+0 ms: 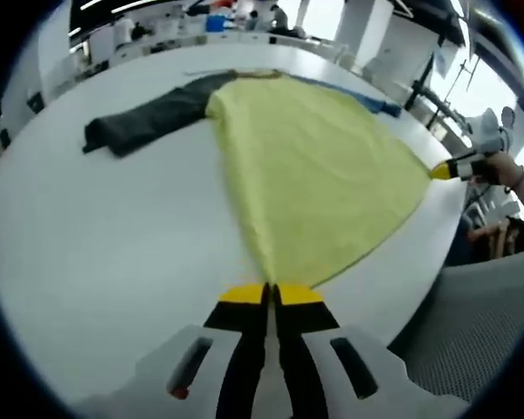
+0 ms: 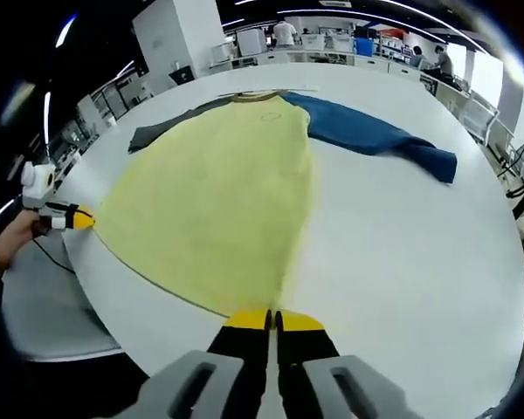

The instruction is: Fold the garment on the visible template until the final outline fits inside the template.

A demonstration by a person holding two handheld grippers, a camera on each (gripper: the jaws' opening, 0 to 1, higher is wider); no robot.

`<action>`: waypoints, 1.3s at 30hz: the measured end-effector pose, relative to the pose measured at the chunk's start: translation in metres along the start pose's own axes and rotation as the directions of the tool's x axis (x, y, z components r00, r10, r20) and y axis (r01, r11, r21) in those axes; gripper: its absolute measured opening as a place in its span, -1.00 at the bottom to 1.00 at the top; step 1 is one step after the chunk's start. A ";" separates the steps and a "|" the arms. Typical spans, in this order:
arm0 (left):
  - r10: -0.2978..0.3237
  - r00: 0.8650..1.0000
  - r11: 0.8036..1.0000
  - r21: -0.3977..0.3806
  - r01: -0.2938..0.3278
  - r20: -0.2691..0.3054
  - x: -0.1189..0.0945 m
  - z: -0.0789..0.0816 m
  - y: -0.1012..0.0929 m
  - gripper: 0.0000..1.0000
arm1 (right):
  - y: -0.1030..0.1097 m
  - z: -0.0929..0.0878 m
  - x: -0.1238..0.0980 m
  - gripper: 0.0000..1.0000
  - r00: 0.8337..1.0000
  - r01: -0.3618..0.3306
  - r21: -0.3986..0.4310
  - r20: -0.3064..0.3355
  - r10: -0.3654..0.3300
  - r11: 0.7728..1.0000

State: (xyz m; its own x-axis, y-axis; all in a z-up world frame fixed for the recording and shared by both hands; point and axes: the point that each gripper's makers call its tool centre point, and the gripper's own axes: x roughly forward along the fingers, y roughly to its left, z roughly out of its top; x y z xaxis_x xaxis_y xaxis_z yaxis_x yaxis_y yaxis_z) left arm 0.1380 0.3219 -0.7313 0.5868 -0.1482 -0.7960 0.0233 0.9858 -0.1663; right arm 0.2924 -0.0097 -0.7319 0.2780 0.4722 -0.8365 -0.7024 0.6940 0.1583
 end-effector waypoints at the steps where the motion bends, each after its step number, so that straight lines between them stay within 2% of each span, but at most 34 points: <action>1: -0.002 1.000 1.000 -0.005 0.002 0.001 0.000 -0.001 0.000 -1.00 | 0.000 -0.001 0.000 -1.00 1.000 -0.001 -0.001 0.000 0.001 1.000; 16: -0.012 1.000 1.000 -0.016 0.011 -0.008 -0.005 -0.007 -0.002 -1.00 | 0.003 -0.007 -0.003 -1.00 1.000 -0.006 -0.009 -0.019 0.006 1.000; 20: -0.011 1.000 1.000 -0.008 0.011 -0.001 -0.004 -0.005 -0.002 -0.97 | 0.003 -0.007 -0.003 -1.00 1.000 -0.009 -0.004 -0.011 0.009 1.000; 21: -0.011 1.000 1.000 -0.004 0.011 0.001 -0.005 -0.005 -0.003 -0.93 | 0.001 -0.004 -0.005 -0.96 1.000 0.004 0.020 0.003 -0.005 1.000; 26: -0.003 0.998 1.000 -0.026 0.004 0.055 -0.013 0.006 0.000 -0.56 | -0.002 0.009 -0.014 -0.57 0.998 -0.012 0.094 0.063 0.006 0.995; 28: 0.004 0.997 1.000 -0.019 -0.003 0.077 -0.017 0.013 0.000 -0.42 | -0.005 0.014 -0.017 -0.51 0.997 -0.008 0.105 0.076 0.000 0.994; 32: 0.020 0.990 1.000 0.002 -0.020 0.139 -0.026 0.028 0.000 -0.01 | -0.012 0.027 -0.025 -0.35 0.994 0.011 0.105 0.109 -0.022 0.994; 39: 0.034 0.980 0.999 0.001 -0.035 0.195 -0.037 0.045 -0.001 0.45 | -0.032 0.054 -0.035 -0.16 0.983 0.043 0.121 0.172 -0.063 0.992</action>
State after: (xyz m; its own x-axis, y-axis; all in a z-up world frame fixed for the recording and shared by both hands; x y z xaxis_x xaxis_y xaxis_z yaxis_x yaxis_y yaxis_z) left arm 0.1526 0.3305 -0.6750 0.7339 -0.0961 -0.6724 0.0037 0.9905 -0.1376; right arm 0.3406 -0.0189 -0.6798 0.4303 0.5136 -0.7423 -0.6055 0.7741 0.1846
